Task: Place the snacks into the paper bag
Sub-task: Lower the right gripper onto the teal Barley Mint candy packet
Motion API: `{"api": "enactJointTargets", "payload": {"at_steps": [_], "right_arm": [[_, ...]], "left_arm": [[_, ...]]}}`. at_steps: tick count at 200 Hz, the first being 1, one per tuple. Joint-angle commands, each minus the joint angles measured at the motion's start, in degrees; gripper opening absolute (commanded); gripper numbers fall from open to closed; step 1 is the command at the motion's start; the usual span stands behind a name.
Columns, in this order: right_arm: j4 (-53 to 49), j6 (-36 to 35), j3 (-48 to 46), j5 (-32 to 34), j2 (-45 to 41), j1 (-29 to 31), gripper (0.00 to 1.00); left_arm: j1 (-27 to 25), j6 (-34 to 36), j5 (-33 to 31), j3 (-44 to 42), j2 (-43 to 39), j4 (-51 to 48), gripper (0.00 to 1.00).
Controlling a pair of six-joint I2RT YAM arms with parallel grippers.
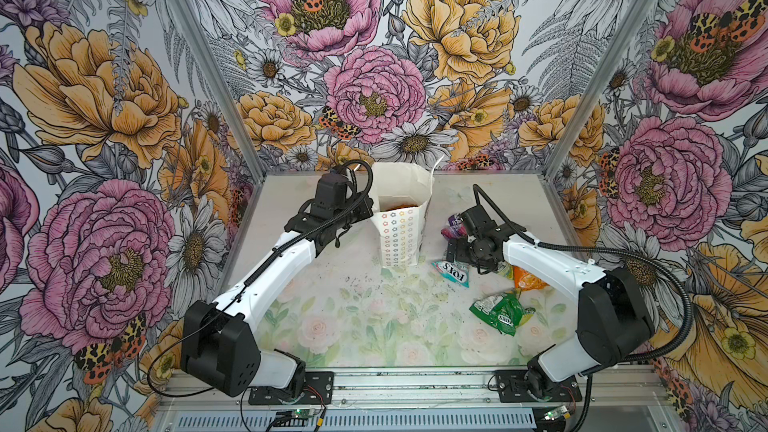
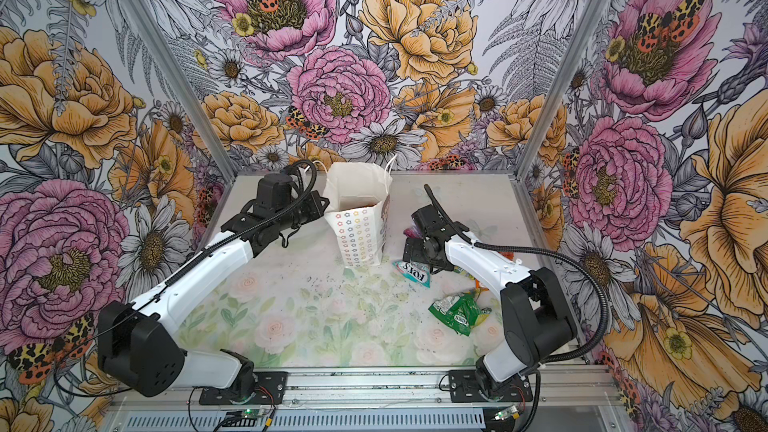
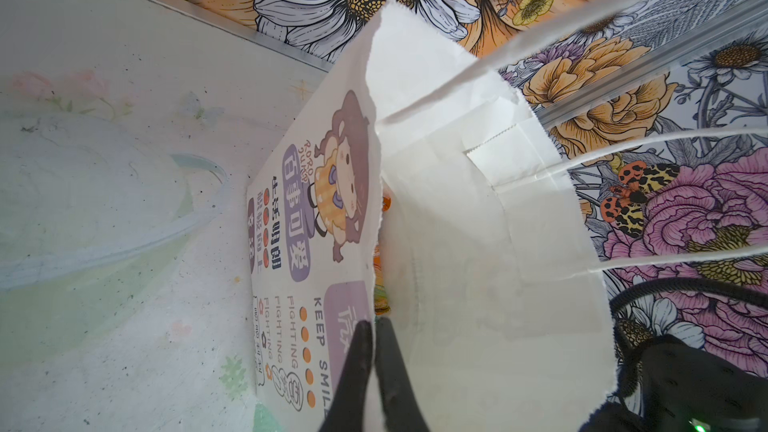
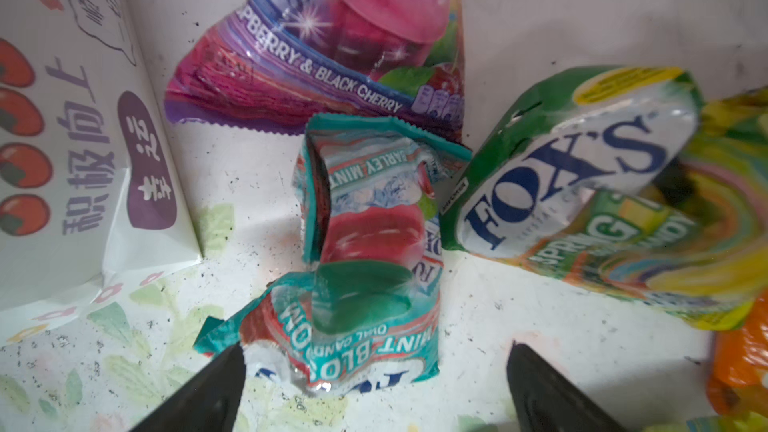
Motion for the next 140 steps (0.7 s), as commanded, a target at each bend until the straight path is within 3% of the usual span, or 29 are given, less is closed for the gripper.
{"api": "enactJointTargets", "payload": {"at_steps": [1,48,140], "right_arm": [[1.75,1.72,1.68,-2.69,1.78,-0.53,1.0],[3.79,2.71,1.89,-6.22,5.61,-0.91,0.98],[5.54,2.27,1.62,-6.34,9.67,-1.02,0.95]], "left_arm": [[0.37,0.84,-0.45,0.22,0.39,0.8,0.0],[0.37,0.8,-0.7,0.1,0.22,0.67,0.0],[0.46,0.76,-0.63,0.26,0.73,0.8,0.0]]}}
